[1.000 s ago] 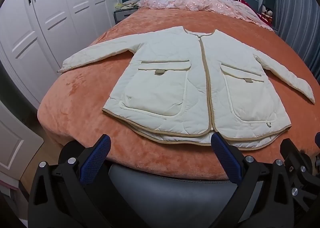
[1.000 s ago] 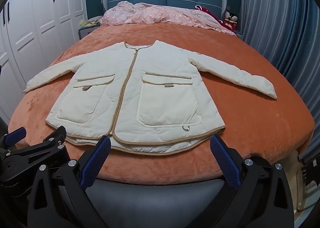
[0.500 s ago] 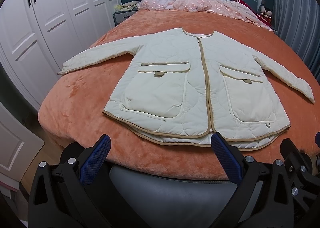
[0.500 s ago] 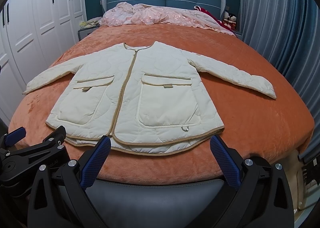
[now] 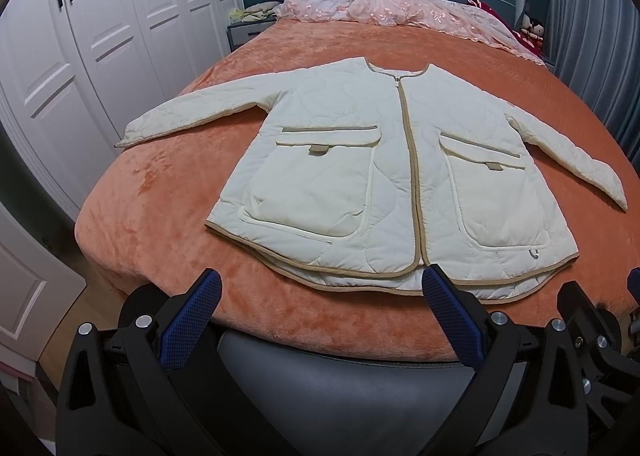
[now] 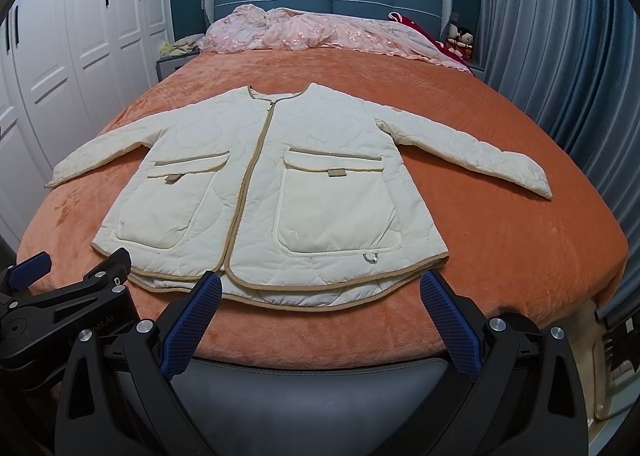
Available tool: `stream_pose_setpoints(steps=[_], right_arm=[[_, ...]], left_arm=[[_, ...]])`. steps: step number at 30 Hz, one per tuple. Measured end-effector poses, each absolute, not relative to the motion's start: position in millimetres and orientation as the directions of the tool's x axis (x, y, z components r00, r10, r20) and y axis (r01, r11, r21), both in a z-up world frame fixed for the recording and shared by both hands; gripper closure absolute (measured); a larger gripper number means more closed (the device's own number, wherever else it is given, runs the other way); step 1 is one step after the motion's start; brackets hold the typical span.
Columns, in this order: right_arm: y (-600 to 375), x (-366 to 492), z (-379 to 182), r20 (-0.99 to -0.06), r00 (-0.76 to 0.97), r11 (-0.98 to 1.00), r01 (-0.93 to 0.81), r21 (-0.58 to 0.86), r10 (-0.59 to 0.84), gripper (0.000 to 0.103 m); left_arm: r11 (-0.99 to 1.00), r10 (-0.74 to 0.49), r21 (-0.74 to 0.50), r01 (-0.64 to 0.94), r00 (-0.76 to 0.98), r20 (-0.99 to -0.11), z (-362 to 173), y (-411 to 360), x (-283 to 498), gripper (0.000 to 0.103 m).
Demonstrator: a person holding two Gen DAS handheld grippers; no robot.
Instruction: Fold large clothes
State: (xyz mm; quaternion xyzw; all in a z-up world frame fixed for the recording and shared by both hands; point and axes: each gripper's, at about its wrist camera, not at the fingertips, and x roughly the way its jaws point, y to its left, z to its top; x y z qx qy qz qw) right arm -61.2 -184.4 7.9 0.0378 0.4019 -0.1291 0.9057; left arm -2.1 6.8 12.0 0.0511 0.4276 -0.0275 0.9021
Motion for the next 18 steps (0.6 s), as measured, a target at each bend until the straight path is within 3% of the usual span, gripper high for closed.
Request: stream_pose_setpoints(steps=[18], right_arm=[[-185.9, -61.8, 12.4, -0.73, 0.653, 0.962, 0.272, -0.024, -0.203, 0.005]], left_arm=[[0.995, -0.009, 0.059, 0.085, 0.642, -0.767, 15.9, 6.8, -3.7, 0.005]])
